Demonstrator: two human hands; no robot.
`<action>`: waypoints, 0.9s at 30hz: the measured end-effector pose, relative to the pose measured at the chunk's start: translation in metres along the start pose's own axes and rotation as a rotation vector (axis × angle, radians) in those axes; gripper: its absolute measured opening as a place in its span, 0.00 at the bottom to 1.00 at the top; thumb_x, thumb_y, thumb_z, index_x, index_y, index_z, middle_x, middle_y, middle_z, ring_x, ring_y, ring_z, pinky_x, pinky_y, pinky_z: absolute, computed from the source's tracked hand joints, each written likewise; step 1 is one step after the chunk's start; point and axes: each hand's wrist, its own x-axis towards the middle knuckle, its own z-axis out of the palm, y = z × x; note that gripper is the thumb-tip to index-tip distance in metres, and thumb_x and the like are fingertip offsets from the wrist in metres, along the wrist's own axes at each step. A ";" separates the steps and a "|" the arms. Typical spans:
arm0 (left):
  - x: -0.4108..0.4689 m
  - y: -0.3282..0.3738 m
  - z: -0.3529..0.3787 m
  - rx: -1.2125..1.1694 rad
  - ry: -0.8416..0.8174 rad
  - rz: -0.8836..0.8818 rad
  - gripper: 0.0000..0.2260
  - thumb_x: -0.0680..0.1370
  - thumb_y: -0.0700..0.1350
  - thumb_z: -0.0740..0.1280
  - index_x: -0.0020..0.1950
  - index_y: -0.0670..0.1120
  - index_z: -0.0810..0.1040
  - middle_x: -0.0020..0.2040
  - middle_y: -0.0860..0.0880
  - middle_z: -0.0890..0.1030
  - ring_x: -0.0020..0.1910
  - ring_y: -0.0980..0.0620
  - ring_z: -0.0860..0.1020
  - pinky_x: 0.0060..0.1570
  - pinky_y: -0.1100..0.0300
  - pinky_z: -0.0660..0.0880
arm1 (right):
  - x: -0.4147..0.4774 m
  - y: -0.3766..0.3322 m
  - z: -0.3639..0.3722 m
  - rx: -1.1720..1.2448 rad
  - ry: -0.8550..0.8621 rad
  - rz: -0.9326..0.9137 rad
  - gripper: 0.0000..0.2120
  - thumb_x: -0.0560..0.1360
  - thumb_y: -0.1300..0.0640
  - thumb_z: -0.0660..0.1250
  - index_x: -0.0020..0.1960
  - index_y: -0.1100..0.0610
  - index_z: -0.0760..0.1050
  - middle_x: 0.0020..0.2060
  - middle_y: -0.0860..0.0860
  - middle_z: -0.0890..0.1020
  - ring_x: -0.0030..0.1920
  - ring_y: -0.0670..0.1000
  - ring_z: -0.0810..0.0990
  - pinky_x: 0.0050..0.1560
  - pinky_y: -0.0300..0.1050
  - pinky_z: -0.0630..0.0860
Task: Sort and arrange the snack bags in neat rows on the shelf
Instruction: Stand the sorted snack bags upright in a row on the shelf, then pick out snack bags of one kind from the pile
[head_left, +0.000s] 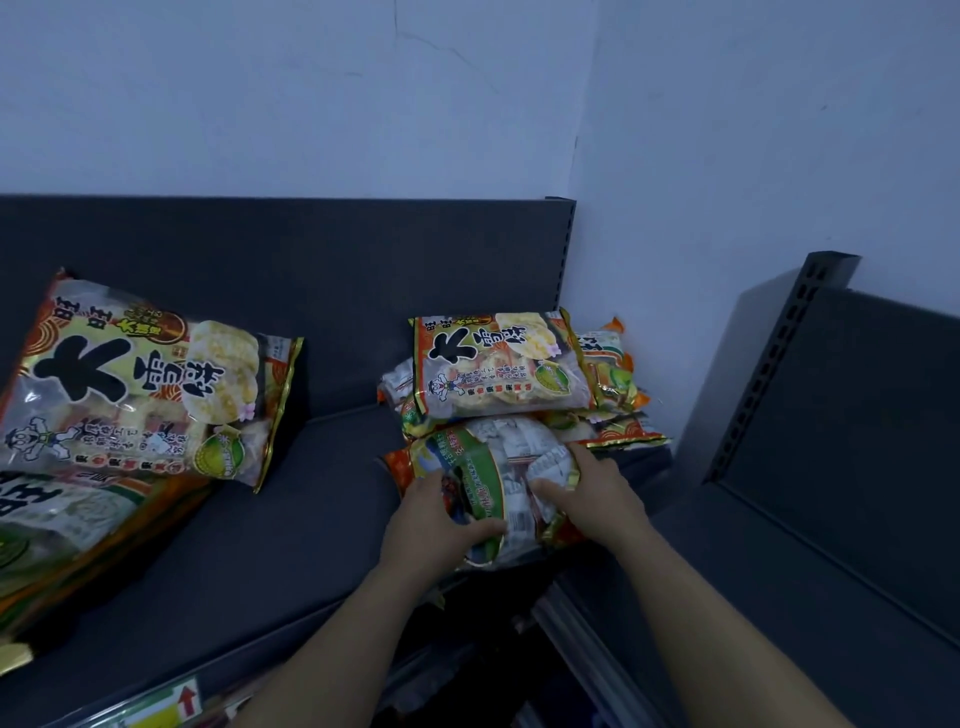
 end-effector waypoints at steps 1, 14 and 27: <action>-0.002 -0.002 -0.001 0.021 -0.003 -0.002 0.47 0.66 0.70 0.71 0.77 0.50 0.58 0.75 0.49 0.63 0.70 0.47 0.68 0.66 0.49 0.71 | -0.004 0.001 0.000 -0.033 0.052 -0.014 0.41 0.71 0.32 0.64 0.77 0.47 0.55 0.70 0.58 0.65 0.68 0.60 0.68 0.63 0.55 0.70; -0.028 -0.024 -0.028 0.216 -0.023 -0.099 0.32 0.71 0.70 0.63 0.69 0.55 0.66 0.66 0.43 0.68 0.66 0.40 0.69 0.62 0.48 0.72 | -0.042 -0.020 0.007 -0.112 0.177 -0.198 0.29 0.76 0.41 0.64 0.74 0.51 0.65 0.74 0.57 0.63 0.72 0.59 0.62 0.70 0.54 0.63; -0.043 -0.097 -0.183 0.188 0.618 -0.113 0.26 0.72 0.60 0.69 0.62 0.43 0.72 0.58 0.42 0.77 0.58 0.40 0.75 0.53 0.49 0.75 | -0.043 -0.180 0.064 0.083 0.003 -0.568 0.28 0.77 0.46 0.66 0.73 0.55 0.67 0.71 0.53 0.69 0.70 0.53 0.67 0.69 0.49 0.66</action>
